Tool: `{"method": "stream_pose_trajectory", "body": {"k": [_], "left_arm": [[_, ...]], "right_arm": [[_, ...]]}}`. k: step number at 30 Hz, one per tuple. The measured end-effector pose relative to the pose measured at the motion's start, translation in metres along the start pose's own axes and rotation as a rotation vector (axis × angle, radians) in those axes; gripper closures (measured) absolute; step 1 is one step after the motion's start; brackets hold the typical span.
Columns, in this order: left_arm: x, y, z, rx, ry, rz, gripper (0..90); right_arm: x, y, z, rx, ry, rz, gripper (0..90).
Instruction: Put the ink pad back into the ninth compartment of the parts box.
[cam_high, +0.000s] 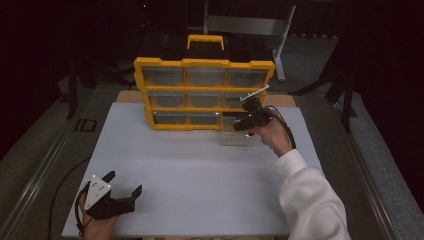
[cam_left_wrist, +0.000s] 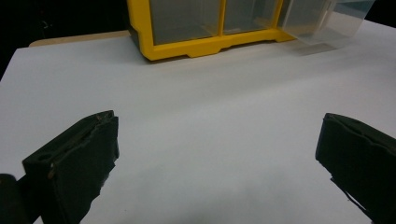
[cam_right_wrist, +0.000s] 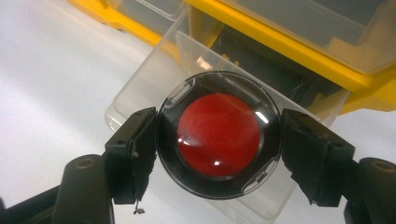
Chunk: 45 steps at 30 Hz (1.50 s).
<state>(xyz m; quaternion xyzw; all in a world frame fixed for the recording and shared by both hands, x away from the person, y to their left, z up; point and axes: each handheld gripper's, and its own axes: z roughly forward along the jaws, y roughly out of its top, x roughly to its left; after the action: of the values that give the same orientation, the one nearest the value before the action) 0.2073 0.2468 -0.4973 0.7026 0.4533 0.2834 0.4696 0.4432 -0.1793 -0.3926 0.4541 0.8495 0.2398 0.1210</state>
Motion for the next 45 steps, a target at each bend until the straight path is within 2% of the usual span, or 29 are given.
{"method": "stream_pose_trajectory", "body": {"k": [8, 22, 31, 32, 33, 34, 39, 45], "left_arm": [[0.0, 0.0, 0.0, 0.003, 0.002, 0.002, 0.0], [-0.001, 0.0, 0.0, 0.003, 0.003, 0.002, 0.0], [-0.001, 0.0, 0.0, 0.002, 0.003, 0.003, 0.0], [-0.001, 0.0, 0.0, 0.003, 0.003, 0.003, 0.0], [-0.001, 0.0, 0.001, 0.004, 0.003, 0.003, 0.0], [-0.001, 0.0, 0.001, 0.004, 0.002, 0.005, 0.0], [-0.001, 0.0, 0.001, 0.003, 0.001, 0.005, 0.0], [-0.001, 0.0, 0.001, 0.002, 0.003, 0.004, 0.0]], "right_arm": [[-0.004, -0.001, 0.001, 0.001, -0.011, 0.012, 29.7], [-0.011, -0.003, 0.003, 0.004, -0.021, 0.068, 29.6], [-0.013, -0.003, 0.005, -0.002, -0.03, 0.079, 29.4], [-0.013, -0.003, 0.005, -0.006, -0.036, 0.088, 27.3], [-0.013, -0.003, 0.005, -0.017, -0.048, 0.091, 19.0], [-0.012, -0.003, 0.004, -0.03, -0.088, 0.095, 11.0], [-0.012, -0.003, 0.0, -0.041, -0.1, 0.102, 9.5], [-0.012, -0.005, -0.001, -0.044, -0.09, 0.092, 9.5]]}}
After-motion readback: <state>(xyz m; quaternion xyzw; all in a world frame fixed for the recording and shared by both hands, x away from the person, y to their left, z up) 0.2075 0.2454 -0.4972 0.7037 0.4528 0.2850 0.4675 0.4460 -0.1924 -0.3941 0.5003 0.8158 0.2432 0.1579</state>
